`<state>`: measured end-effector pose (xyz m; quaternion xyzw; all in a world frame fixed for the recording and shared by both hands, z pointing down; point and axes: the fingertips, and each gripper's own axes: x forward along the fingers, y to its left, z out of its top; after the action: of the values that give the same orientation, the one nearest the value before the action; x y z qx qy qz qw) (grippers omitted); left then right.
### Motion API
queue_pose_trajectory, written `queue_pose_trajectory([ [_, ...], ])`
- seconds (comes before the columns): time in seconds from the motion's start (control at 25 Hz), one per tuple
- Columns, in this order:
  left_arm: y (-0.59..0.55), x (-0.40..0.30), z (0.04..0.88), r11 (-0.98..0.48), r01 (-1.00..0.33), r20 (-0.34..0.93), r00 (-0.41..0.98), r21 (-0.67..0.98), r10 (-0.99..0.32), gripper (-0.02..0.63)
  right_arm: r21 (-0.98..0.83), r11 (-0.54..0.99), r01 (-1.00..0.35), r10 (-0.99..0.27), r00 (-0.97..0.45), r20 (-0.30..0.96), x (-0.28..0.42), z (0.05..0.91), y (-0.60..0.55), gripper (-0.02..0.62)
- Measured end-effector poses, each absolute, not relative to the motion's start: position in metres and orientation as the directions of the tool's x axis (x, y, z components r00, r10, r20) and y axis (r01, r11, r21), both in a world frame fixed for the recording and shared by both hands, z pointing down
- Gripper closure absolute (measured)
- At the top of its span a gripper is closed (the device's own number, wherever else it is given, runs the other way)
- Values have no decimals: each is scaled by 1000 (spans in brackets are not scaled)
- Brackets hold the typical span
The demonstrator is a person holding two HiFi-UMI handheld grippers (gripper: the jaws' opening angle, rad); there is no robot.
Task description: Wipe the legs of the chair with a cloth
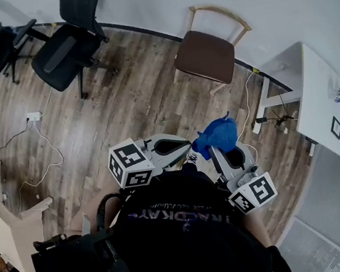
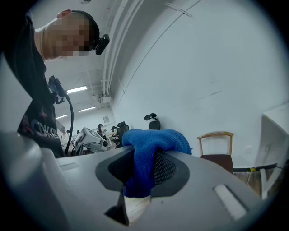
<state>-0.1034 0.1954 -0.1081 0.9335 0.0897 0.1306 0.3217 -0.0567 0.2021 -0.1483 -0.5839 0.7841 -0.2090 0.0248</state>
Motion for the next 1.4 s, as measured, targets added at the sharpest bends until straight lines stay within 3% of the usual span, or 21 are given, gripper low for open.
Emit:
queue_pose_trajectory([
  [0.64, 176, -152, -72, -688, 74, 165, 947, 722, 275, 598, -352, 111, -929, -949, -204, 240, -79, -133, 190, 499],
  [1.0, 152, -147, -55, -689, -67, 211, 969, 721, 126, 598, -336, 211, -918, -920, -303, 248, -49, -121, 150, 499],
  [1.4, 150, -56, -2, -581, -225, 278, 961, 782, 3, 598, -395, 325, -859, -840, -455, 297, 49, -58, 103, 499],
])
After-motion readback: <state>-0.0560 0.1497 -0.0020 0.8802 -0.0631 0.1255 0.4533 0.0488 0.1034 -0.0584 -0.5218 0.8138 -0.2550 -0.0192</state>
